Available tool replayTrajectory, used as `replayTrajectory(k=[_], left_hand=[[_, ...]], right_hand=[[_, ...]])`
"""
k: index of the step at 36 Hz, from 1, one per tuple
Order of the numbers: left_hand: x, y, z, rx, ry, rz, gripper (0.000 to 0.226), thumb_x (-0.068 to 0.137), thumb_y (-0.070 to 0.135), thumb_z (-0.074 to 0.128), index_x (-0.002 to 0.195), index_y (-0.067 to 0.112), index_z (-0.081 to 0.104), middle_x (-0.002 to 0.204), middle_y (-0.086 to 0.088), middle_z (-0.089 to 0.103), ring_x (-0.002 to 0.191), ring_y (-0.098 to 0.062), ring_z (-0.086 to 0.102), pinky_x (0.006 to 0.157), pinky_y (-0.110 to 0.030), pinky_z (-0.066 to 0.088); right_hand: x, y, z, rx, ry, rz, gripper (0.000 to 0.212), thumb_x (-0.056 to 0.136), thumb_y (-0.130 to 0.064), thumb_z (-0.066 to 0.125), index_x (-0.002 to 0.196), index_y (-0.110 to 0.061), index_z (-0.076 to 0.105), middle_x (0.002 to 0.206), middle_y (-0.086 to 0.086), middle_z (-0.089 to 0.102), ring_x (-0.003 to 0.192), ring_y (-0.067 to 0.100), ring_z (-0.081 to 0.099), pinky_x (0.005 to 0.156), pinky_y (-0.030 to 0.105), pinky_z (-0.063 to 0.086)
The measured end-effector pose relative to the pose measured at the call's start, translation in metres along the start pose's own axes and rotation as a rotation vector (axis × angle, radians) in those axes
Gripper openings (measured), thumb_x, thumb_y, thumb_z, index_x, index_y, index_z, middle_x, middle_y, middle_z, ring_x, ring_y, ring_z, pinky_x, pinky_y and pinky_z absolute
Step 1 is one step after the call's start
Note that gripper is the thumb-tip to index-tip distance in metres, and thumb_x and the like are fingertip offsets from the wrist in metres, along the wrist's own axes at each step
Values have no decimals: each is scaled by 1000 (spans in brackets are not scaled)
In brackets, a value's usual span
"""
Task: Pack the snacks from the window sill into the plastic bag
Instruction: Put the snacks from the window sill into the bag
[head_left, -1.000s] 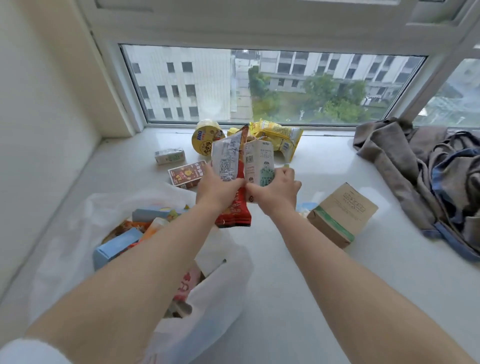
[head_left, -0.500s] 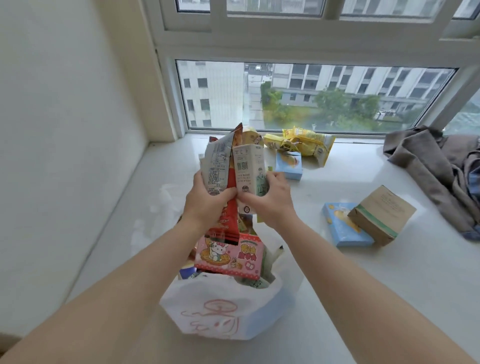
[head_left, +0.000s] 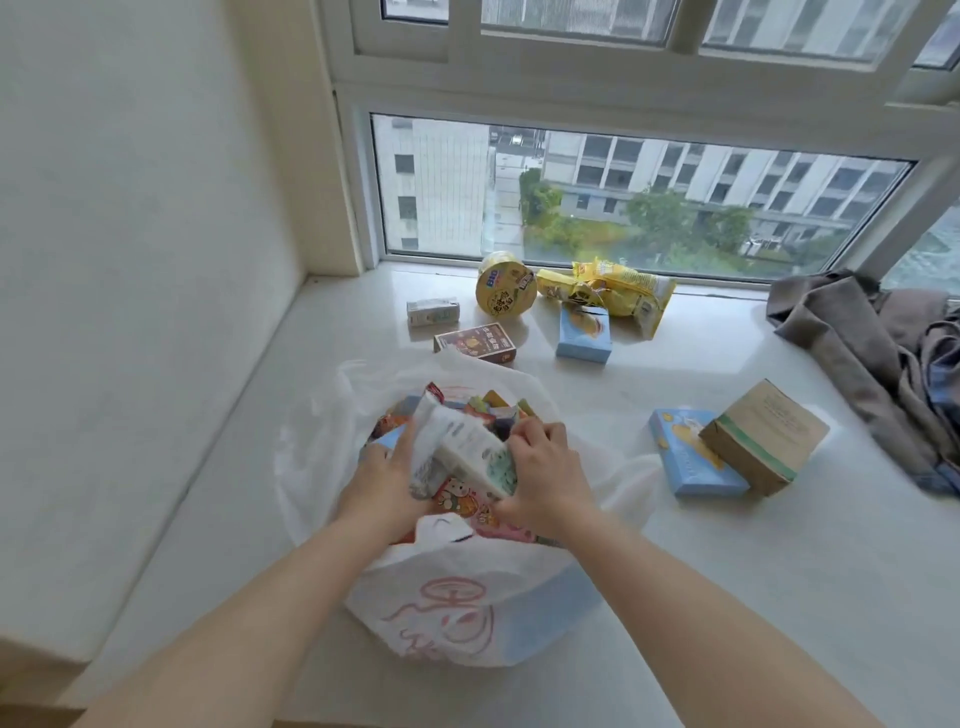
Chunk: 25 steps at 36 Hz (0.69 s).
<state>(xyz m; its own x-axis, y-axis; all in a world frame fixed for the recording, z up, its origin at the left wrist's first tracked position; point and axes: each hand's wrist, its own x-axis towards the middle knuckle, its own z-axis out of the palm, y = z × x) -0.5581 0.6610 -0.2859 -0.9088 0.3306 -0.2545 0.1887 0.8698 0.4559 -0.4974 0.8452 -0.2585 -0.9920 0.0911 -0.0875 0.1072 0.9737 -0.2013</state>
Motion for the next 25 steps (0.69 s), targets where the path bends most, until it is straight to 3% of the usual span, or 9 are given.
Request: replayTrajectory(k=[6,8,10,12,14,17,20,25], left_hand=[[-4,-14,10,257,57,35,104,72,52,65,148,36,-3,138,-8,23,123,-26,34,92,-37,44],[-5,-13,10,218,167,101,96,66,62,59,145,32,12,141,-5,21,129,-26,29,100,-37,39],[-4,-14,11,121,228,223,86,63,65,49,136,34,15,144,-4,23,131,-27,30,104,-38,35],[-3,-17,11,165,146,337,84,66,69,40,138,39,10,152,-2,14,138,-25,20,110,-38,29],[-3,-19,11,189,36,321,85,74,68,46,145,42,6,155,5,2,141,-19,9,112,-37,27],[-4,-19,11,226,26,353,77,71,67,38,143,44,21,147,12,20,135,-14,27,104,-32,33],[-8,-13,14,268,-50,378,71,72,67,27,140,45,28,140,15,29,129,-11,34,103,-33,31],[4,-2,11,349,-40,433,45,91,58,31,132,42,40,129,14,42,118,-12,40,96,-30,32]], right_hand=[[-4,5,11,-245,-66,-129,72,72,-58,60,128,-16,41,137,0,33,124,28,28,88,40,43],[-2,7,14,-282,-96,-180,78,71,-65,57,130,-17,40,138,1,32,125,28,28,90,41,42],[-1,8,15,-302,-127,-228,85,68,-75,53,132,-21,38,139,-1,31,125,28,29,93,42,39],[2,10,14,-302,-123,-260,84,67,-76,53,134,-27,36,139,-4,32,125,25,30,94,42,36],[5,11,11,-269,-88,-273,78,71,-73,53,134,-31,35,138,-5,33,123,22,34,93,41,36],[9,13,8,-204,-69,-250,75,78,-68,52,140,-30,30,136,-2,34,122,20,40,95,38,38],[8,12,9,-180,-171,-233,72,82,-57,56,140,-22,34,131,2,37,118,22,45,95,36,42],[14,3,10,-224,-303,-323,36,89,-28,51,122,-14,54,112,4,56,104,25,56,82,37,52]])
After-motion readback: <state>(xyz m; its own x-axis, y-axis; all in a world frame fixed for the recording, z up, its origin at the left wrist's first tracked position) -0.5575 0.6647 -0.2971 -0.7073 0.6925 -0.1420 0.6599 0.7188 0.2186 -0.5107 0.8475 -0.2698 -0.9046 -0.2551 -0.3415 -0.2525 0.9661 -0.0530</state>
